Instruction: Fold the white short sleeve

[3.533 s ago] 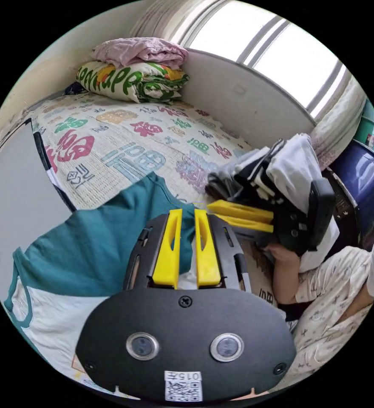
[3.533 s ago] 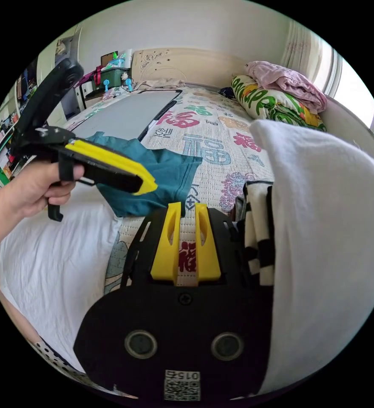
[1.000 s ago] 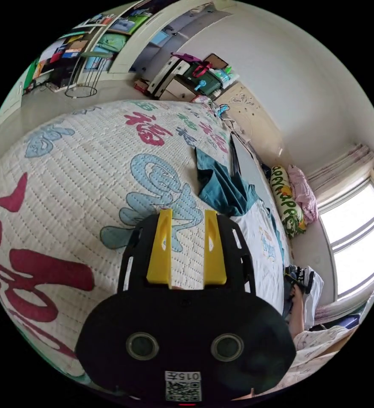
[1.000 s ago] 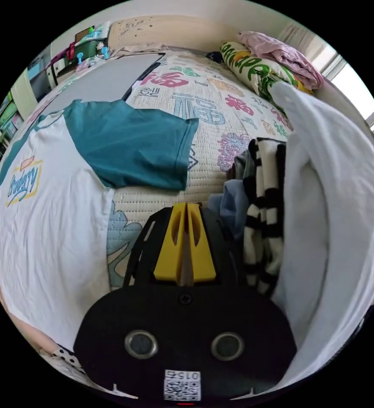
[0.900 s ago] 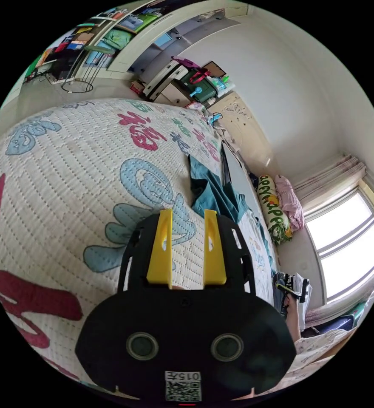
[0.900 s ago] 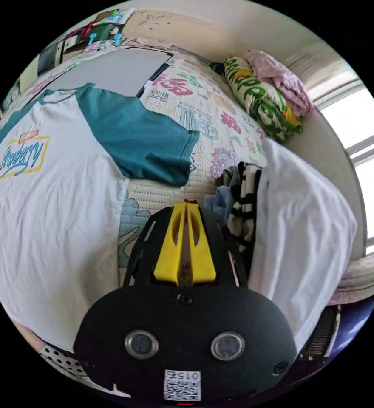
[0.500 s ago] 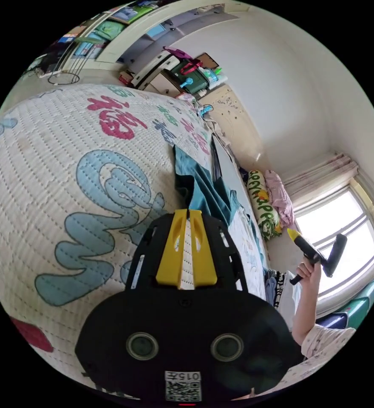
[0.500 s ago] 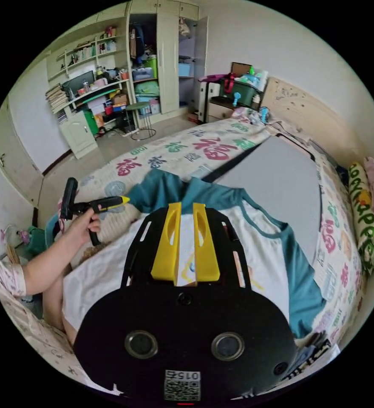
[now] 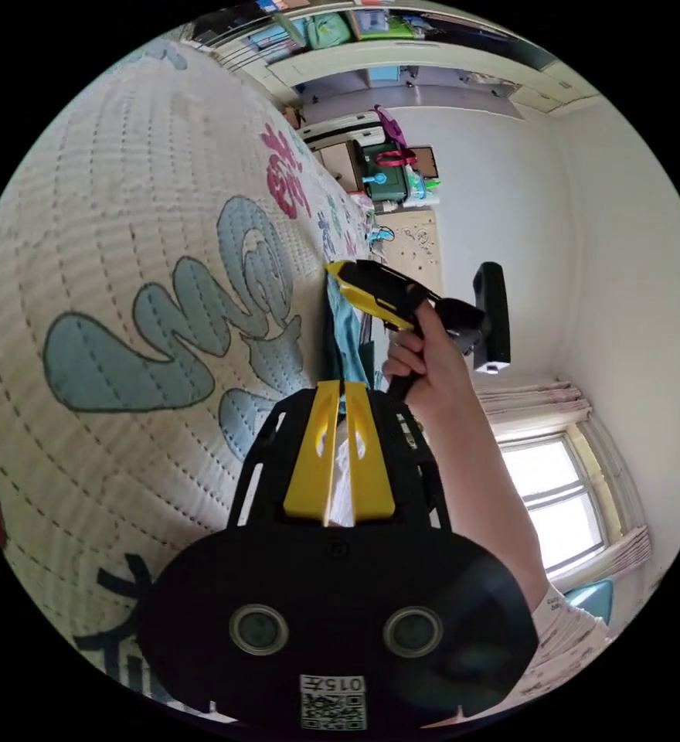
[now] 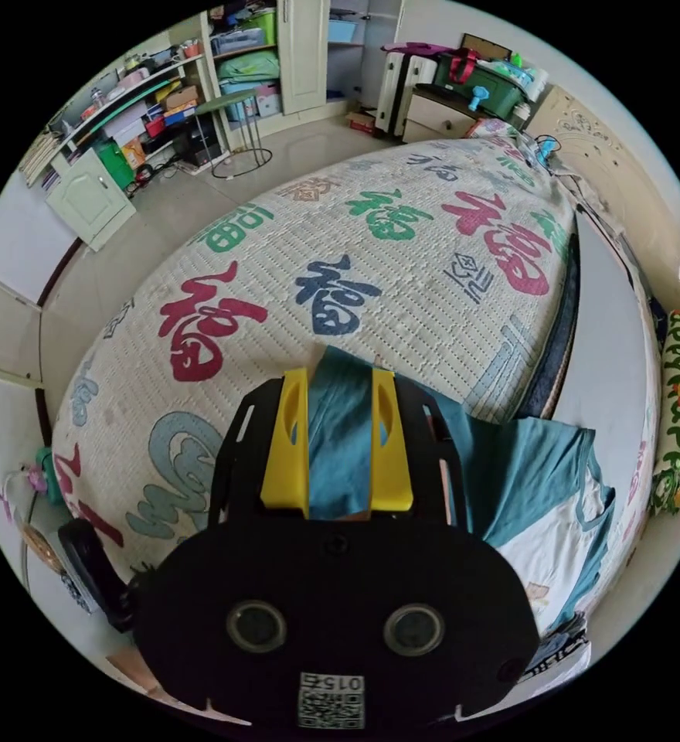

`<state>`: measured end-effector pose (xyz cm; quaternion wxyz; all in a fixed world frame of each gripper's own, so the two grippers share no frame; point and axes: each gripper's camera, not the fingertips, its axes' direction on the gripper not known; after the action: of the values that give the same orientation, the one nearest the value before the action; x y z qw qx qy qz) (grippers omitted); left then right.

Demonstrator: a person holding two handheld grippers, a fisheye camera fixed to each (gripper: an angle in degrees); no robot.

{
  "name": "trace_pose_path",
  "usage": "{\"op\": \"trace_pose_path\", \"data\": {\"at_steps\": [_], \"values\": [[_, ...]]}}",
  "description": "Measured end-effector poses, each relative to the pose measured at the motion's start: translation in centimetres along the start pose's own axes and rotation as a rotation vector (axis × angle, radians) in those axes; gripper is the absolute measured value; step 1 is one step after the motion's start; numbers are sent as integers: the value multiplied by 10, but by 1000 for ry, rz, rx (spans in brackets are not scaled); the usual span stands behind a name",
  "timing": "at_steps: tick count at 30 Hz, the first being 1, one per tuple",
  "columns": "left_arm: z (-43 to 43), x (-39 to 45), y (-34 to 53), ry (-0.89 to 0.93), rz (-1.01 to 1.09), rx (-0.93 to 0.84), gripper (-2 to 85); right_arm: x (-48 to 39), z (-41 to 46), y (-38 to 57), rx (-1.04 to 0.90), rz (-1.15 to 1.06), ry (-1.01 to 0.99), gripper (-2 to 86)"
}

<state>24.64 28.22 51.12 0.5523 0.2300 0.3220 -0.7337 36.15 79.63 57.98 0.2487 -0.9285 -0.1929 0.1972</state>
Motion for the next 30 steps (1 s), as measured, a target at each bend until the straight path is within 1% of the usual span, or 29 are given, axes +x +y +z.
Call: {"op": "trace_pose_path", "data": {"at_steps": [3, 5, 7, 10, 15, 18, 19, 20, 23, 25, 26, 27, 28, 30], "values": [[-21, 13, -5, -62, 65, 52, -5, -6, 25, 1, -12, 22, 19, 91], [-32, 18, -6, -62, 75, 76, -5, 1, 27, 0, 6, 108, 22, 31], [-40, 22, -6, -78, 78, 90, -5, 3, 25, -2, 28, 119, -20, 18], [-45, 22, -4, -80, 51, 105, -5, -2, 30, -6, 41, 128, -67, 9], [-62, 36, -2, -137, 44, 157, -5, -25, 52, 0, 32, 151, -25, 6], [-59, 46, -5, -162, 58, 139, 6, -41, 50, 12, 72, 150, 14, 8], [-55, 48, -7, -172, 48, 128, 41, -49, 47, 15, 74, 125, 34, 9], [-52, 49, -9, -170, 50, 118, 58, -56, 42, 17, 70, 96, 50, 11], [-33, 65, -18, -151, 102, 76, 79, -67, 24, 20, 52, 57, 41, 20], [-16, 77, -21, -179, 145, 38, 68, -70, 8, 22, 44, 58, 29, 32], [-7, 80, -23, -197, 143, 11, 44, -74, -11, 25, 61, 44, 35, 43], [-5, 83, -23, -202, 127, 17, 8, -77, -22, 28, 76, 33, 41, 45], [-6, 86, -23, -203, 125, 29, 5, -84, -47, 33, 102, 3, 59, 49], [-12, 111, -20, -269, 169, 62, -2, -93, -94, 45, 141, -53, 52, 53]]}}
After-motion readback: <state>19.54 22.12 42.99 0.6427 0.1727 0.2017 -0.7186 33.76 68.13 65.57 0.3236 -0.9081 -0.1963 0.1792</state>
